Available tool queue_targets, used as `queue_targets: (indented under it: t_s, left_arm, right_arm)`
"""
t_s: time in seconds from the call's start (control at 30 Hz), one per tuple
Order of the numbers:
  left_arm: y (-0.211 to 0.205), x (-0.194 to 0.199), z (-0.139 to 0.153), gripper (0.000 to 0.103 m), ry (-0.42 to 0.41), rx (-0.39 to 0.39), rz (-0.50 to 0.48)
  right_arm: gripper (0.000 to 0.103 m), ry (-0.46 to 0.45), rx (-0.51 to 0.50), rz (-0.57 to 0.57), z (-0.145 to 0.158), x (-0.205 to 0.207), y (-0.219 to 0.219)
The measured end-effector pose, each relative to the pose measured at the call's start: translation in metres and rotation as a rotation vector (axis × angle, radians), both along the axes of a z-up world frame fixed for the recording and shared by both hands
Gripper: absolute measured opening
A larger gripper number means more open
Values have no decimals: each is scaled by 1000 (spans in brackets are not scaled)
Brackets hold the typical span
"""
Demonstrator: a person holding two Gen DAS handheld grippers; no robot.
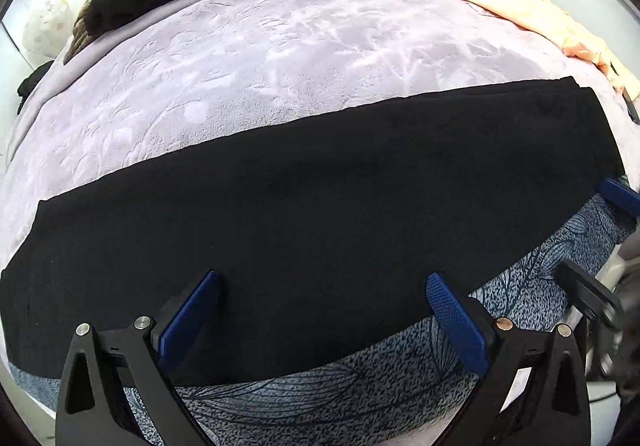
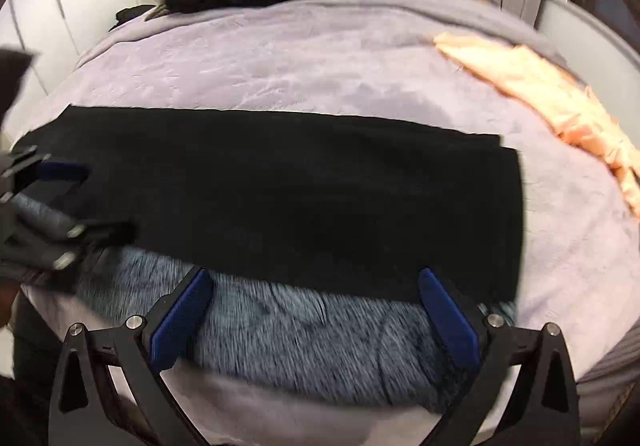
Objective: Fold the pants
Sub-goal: 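Grasp the patterned end of the folded pants with the right gripper and lift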
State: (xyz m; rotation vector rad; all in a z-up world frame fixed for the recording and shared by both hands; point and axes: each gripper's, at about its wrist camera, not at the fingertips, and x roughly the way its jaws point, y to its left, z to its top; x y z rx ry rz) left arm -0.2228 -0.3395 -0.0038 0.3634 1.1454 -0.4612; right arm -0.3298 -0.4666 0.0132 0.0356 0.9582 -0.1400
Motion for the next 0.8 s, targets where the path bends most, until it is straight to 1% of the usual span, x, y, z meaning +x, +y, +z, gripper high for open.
queue_targets:
  t_s: [0.07, 0.13, 0.17, 0.2, 0.23, 0.3, 0.33, 0.37, 0.43, 0.53, 0.6, 0.63, 0.7, 0.73, 0.8]
  left_arm:
    - [-1, -1, 4, 103, 9, -1, 16]
    - [-4, 1, 9, 103, 8, -23, 16]
    - [-19, 0, 14, 103, -2, -39, 4]
    - [-27, -1, 11, 103, -12, -39, -4]
    - [-40, 1, 7, 103, -14, -30, -12]
    - [-48, -1, -1, 103, -15, -10, -6]
    - [-48, -1, -2, 103, -23, -9, 0]
    - [-49, 4, -3, 103, -20, -16, 6]
    - [-45, 6, -5, 103, 1, -33, 15]
    - [-39, 9, -6, 103, 9, -42, 21]
    - [-39, 8, -8, 103, -5, -28, 27]
    - [-38, 8, -8, 103, -7, -26, 31]
    - [-36, 3, -9, 103, -9, -29, 40]
    - [-39, -2, -9, 103, -9, -30, 42]
    - [-41, -3, -10, 103, -12, -28, 50]
  right_arm:
    - [103, -97, 6, -19, 11, -30, -8]
    - [103, -213, 56, -50, 17, -61, -26]
    - [103, -282, 105, -70, 17, -76, -38]
    - [103, -323, 161, -87, 15, -89, -47]
    - [101, -339, 224, -105, 12, -95, -58]
    - [90, -325, 344, -110, 3, -96, -74]
    - [80, -303, 387, -106, -4, -94, -80]
    - [77, -283, 404, -113, -10, -92, -82]
    - [75, -258, 418, -124, -18, -89, -84]
    - [75, -285, 451, -121, -18, -98, -87]
    - [75, -261, 447, -139, -20, -101, -89]
    - [73, -232, 436, -163, -24, -98, -90]
    - [73, -264, 468, -160, -22, -100, -91]
    - [73, -283, 479, -137, -20, -101, -90]
    - [73, -312, 461, -99, -15, -95, -85]
